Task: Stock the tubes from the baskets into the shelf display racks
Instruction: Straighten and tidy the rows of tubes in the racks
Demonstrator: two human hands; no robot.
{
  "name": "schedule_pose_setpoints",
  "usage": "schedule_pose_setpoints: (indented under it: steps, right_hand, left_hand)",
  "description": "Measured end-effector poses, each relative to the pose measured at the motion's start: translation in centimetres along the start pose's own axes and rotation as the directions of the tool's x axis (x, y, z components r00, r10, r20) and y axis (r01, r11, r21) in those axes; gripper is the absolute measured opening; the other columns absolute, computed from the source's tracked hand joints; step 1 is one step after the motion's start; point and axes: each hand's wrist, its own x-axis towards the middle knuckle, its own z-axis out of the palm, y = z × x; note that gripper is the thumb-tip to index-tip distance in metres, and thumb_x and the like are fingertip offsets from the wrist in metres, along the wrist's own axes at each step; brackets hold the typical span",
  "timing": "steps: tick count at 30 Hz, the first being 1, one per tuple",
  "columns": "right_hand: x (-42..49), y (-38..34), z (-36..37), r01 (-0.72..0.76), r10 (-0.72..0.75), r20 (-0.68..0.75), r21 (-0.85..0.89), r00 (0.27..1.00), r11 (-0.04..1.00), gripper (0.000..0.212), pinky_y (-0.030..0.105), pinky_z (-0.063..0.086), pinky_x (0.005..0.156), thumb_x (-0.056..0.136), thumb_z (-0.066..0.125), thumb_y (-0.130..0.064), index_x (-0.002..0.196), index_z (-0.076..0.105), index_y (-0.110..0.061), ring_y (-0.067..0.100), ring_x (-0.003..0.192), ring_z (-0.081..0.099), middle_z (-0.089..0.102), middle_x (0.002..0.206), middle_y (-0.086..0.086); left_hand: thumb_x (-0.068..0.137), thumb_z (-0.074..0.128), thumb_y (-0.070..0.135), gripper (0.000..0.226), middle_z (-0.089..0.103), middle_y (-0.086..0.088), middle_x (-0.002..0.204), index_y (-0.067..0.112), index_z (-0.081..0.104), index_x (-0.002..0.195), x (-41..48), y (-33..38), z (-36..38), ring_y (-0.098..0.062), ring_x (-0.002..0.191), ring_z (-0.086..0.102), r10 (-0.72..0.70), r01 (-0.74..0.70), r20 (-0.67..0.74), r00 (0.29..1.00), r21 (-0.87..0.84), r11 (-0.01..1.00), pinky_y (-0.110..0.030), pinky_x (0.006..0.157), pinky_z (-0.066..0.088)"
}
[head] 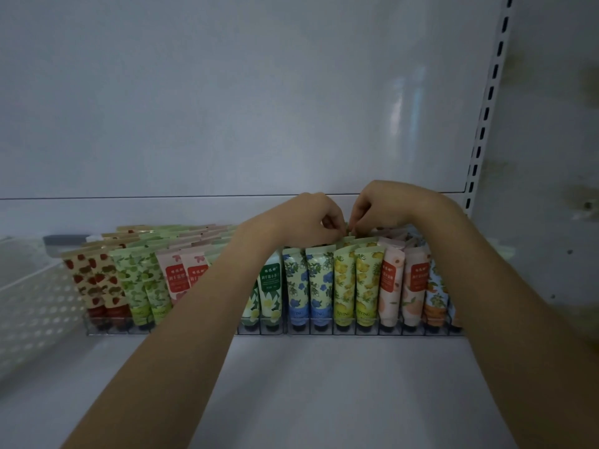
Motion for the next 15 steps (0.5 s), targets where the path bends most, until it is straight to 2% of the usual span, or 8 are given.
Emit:
schedule_pose_setpoints:
  steps: [4, 6, 11, 15]
  right_hand:
    - [-0.5, 0.0, -0.9, 0.035, -0.034, -0.011, 0.004, 0.999, 0.999, 0.004, 0.021, 0.041, 0.058, 0.081, 0.068, -0.018, 0.083, 0.069, -0.022, 0.01, 0.069, 0.054, 0.063, 0.08, -0.003]
    - [-1.3, 0.1, -1.9, 0.053, -0.053, 0.001, 0.006, 0.999, 0.999, 0.004, 0.019, 0.039, 0.055, 0.081, 0.069, -0.022, 0.08, 0.069, -0.026, 0.007, 0.068, 0.052, 0.062, 0.078, -0.007]
    - [-2.9, -0.2, -3.3, 0.052, -0.045, 0.165, -0.034, 0.985, 0.998, 0.005, 0.018, 0.039, 0.055, 0.075, 0.073, -0.029, 0.073, 0.069, -0.031, 0.008, 0.068, 0.054, 0.064, 0.074, -0.009]
    - [-2.7, -0.7, -2.6, 0.013, 0.004, 0.214, -0.08, 0.977, 0.997, 0.006, 0.019, 0.039, 0.055, 0.072, 0.076, -0.029, 0.071, 0.069, -0.028, 0.008, 0.064, 0.051, 0.06, 0.061, -0.012]
  left_hand:
    - [0.087, 0.058, 0.012, 0.013, 0.056, 0.012, 0.076, 0.01, 0.069, 0.094, -0.3, 0.1, -0.6, 0.022, 0.047, 0.046, 0.005, -0.008, -0.036, 0.999, -0.067, 0.998, 0.002, 0.048, 0.033]
    - [0.087, 0.06, 0.013, 0.011, 0.057, 0.015, 0.073, 0.009, 0.07, 0.09, -0.6, 0.2, -1.2, 0.019, 0.046, 0.047, 0.018, -0.023, -0.049, 0.999, -0.111, 0.994, 0.0, 0.047, 0.033]
    - [0.082, 0.069, 0.023, 0.007, 0.061, 0.015, 0.065, 0.016, 0.07, 0.081, -1.0, 1.0, -1.7, 0.011, 0.042, 0.047, 0.047, -0.028, 0.109, 0.993, -0.172, 0.985, -0.002, 0.045, 0.032]
    - [0.081, 0.07, 0.022, 0.008, 0.057, 0.024, 0.05, 0.015, 0.07, 0.084, -0.8, 1.2, -1.3, 0.009, 0.042, 0.048, 0.024, -0.002, 0.148, 0.989, -0.152, 0.988, -0.003, 0.044, 0.033]
